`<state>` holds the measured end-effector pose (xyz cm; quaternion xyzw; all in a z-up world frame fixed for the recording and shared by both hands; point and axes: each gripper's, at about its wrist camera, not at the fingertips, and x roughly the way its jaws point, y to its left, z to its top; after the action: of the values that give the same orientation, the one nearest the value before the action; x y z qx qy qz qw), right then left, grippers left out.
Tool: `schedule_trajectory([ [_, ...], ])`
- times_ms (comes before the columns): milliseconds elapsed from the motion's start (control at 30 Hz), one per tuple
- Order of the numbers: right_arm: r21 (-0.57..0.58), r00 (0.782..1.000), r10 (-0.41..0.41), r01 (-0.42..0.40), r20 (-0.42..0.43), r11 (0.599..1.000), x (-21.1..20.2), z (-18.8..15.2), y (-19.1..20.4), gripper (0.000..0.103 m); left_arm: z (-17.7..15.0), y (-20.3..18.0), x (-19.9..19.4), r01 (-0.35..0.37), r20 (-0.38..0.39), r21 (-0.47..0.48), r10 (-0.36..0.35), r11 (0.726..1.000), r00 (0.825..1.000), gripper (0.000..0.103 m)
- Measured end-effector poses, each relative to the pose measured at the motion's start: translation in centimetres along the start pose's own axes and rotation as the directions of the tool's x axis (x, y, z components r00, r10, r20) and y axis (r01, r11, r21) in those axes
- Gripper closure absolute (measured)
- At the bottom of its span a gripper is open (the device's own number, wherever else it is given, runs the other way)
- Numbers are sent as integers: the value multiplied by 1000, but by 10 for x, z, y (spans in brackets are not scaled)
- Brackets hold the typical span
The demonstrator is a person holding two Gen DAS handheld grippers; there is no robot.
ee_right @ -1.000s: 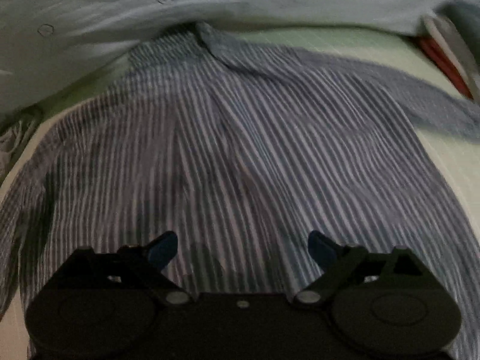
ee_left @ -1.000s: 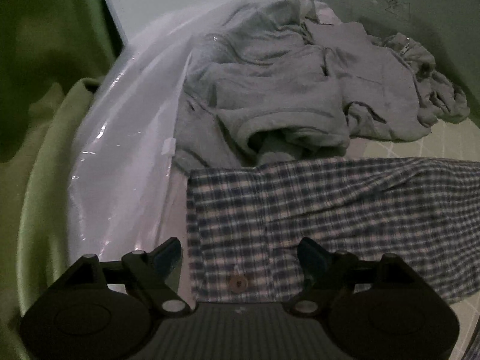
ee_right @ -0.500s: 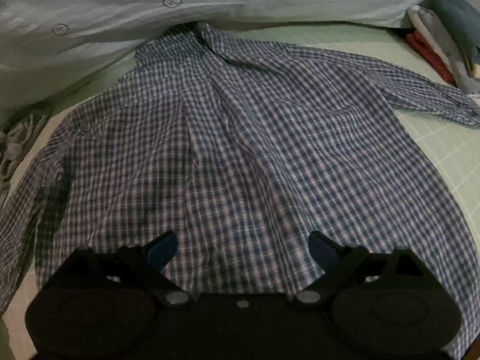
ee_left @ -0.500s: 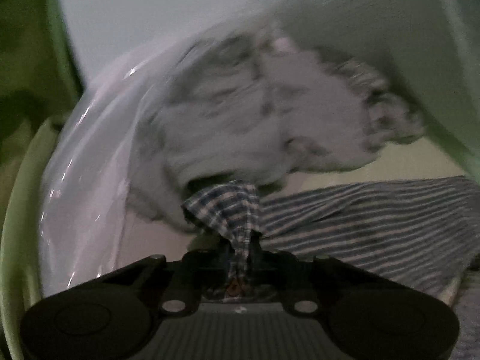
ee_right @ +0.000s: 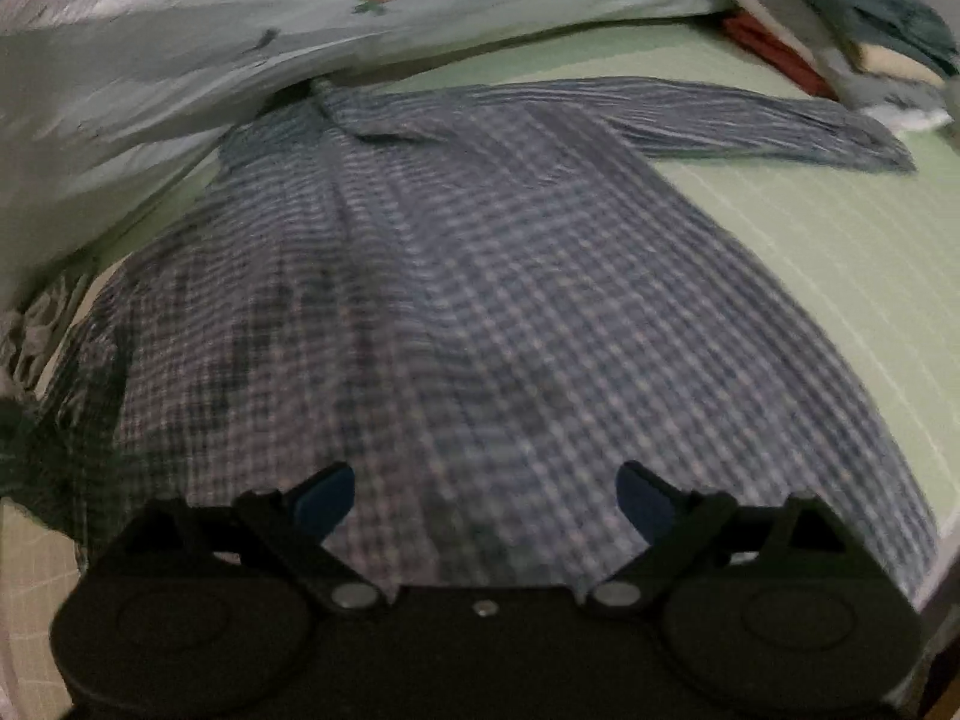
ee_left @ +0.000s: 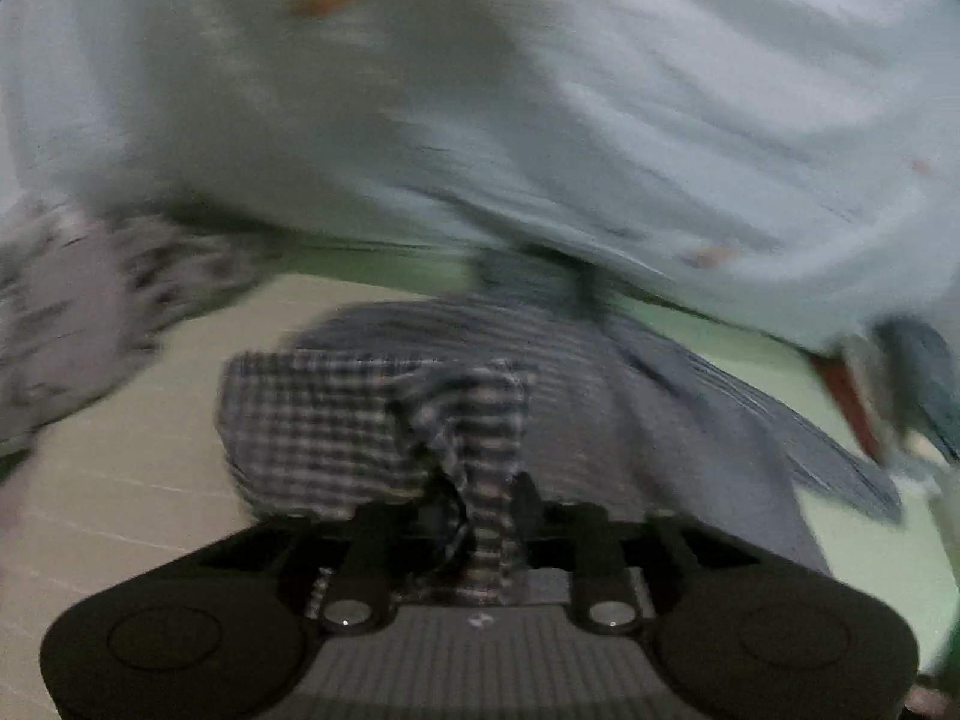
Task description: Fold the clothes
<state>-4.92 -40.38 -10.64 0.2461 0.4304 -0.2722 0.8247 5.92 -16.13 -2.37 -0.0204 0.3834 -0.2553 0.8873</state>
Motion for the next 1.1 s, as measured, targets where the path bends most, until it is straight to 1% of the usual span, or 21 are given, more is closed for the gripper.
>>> schedule_trajectory([
  [67,16,1000,0,0,15,1000,-7,0,-9,6,-6,-17,-3,2,-19,35,-2,999,1000,36],
  [167,16,999,9,-10,52,1000,-16,0,-17,1,-12,-16,-7,-61,-30,14,62,998,998,24],
  [267,-11,997,26,-25,77,1000,-17,1,-13,0,-17,1,-10,-152,-66,-37,150,988,987,23],
  [367,-50,995,51,-46,86,998,-12,0,1,0,-24,30,-19,-245,-97,-90,236,965,967,23],
  [433,-96,994,73,-65,79,993,-9,-3,17,0,-29,47,-23,-289,-113,-119,276,950,955,22],
  [500,-129,991,124,-116,54,985,-4,-6,35,0,-31,67,-28,-319,-129,-152,301,936,945,19],
  [600,-157,977,215,-213,-3,964,7,-11,62,0,-35,90,-29,-344,-152,-184,319,921,936,18],
  [667,-182,968,247,-249,-36,951,17,-17,83,0,-37,107,-26,-356,-171,-198,326,913,930,18],
  [700,-196,967,248,-254,-51,947,24,-19,93,0,-38,115,-24,-363,-183,-202,330,909,926,18],
  [767,-221,967,241,-252,-77,942,39,-23,113,5,-38,128,-21,-377,-197,-208,339,903,920,18],
  [833,-219,964,249,-263,-92,940,49,-26,124,9,-37,138,-18,-388,-206,-210,347,898,915,18],
  [900,-210,960,262,-278,-104,937,57,-28,133,11,-33,146,-11,-396,-220,-210,352,894,910,18],
  [933,-212,959,259,-279,-115,937,62,-27,137,17,-31,149,-7,-401,-227,-211,354,892,907,18],
  [967,-222,961,246,-269,-123,937,66,-27,141,18,-28,152,-2,-401,-233,-210,353,892,906,18],
  [1067,-279,974,194,-219,-114,935,68,-28,150,25,-19,150,13,-390,-243,-187,342,902,908,18],
  [1100,-297,978,180,-204,-108,933,68,-27,152,34,-17,148,17,-386,-246,-178,339,905,908,18],
])
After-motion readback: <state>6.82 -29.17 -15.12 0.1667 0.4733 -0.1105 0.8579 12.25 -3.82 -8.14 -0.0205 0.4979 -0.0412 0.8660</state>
